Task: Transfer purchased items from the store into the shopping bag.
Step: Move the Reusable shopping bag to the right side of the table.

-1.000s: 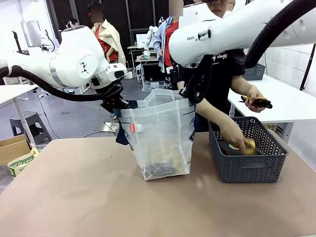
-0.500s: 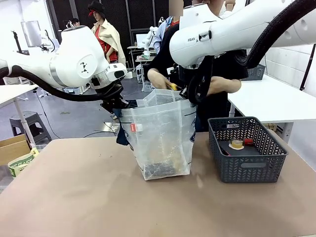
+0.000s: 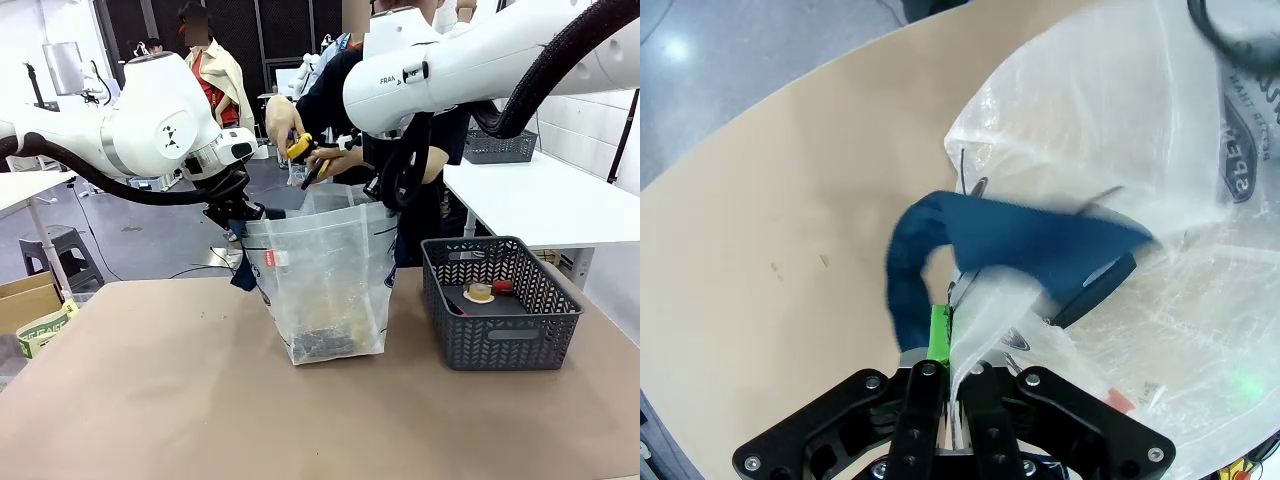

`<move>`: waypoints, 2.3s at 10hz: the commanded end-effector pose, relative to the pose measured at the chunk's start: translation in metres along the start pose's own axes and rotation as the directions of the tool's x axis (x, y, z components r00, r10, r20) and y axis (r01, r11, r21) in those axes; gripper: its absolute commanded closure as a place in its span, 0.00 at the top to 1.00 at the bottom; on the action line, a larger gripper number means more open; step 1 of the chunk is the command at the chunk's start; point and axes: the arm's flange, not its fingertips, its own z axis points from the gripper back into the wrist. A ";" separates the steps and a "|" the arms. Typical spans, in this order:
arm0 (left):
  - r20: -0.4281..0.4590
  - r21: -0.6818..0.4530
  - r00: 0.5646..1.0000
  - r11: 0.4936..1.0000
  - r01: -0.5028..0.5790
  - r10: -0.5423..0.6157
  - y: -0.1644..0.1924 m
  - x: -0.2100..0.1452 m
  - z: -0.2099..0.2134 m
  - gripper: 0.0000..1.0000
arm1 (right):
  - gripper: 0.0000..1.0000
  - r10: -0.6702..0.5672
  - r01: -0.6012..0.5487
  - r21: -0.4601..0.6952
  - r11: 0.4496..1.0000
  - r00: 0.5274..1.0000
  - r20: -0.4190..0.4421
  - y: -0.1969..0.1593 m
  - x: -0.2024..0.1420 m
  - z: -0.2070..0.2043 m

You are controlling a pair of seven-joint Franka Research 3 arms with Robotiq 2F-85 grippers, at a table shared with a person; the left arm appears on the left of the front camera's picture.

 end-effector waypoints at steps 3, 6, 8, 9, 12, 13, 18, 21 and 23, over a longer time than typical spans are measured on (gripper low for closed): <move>0.000 0.002 1.000 1.000 -0.003 0.003 0.002 0.000 0.000 0.00 | 0.00 0.006 -0.006 0.000 1.000 1.000 0.000 -0.001 0.001 0.002; 0.000 0.002 1.000 1.000 -0.003 0.003 0.002 0.000 0.000 0.00 | 0.00 0.006 -0.006 0.000 1.000 1.000 0.000 -0.001 0.001 0.002; 0.000 0.002 1.000 1.000 -0.003 0.003 0.002 0.000 0.000 0.00 | 0.00 0.006 -0.006 0.000 1.000 1.000 0.000 -0.001 0.001 0.002; 0.000 0.002 1.000 1.000 -0.003 0.003 0.002 0.000 0.000 0.00 | 0.00 0.006 -0.006 0.000 1.000 1.000 0.000 -0.001 0.001 0.002; 0.000 0.002 1.000 1.000 -0.003 0.003 0.002 0.000 0.000 0.00 | 0.00 0.006 -0.006 0.000 1.000 1.000 0.000 -0.001 0.001 0.002; 0.000 0.002 1.000 1.000 -0.003 0.003 0.002 0.000 0.000 0.00 | 0.00 0.006 -0.006 0.000 1.000 1.000 0.000 -0.001 0.001 0.002; 0.000 0.002 1.000 1.000 -0.003 0.003 0.002 0.000 0.000 0.00 | 0.00 0.006 -0.006 0.000 1.000 1.000 0.000 -0.001 0.001 0.002; 0.000 0.002 1.000 1.000 -0.003 0.003 0.002 0.000 0.000 0.00 | 0.00 0.006 -0.006 0.000 1.000 1.000 0.000 -0.001 0.001 0.002; 0.000 0.002 1.000 1.000 -0.003 0.003 0.002 0.000 0.000 0.00 | 0.00 0.006 -0.006 0.000 1.000 1.000 0.000 -0.001 0.001 0.002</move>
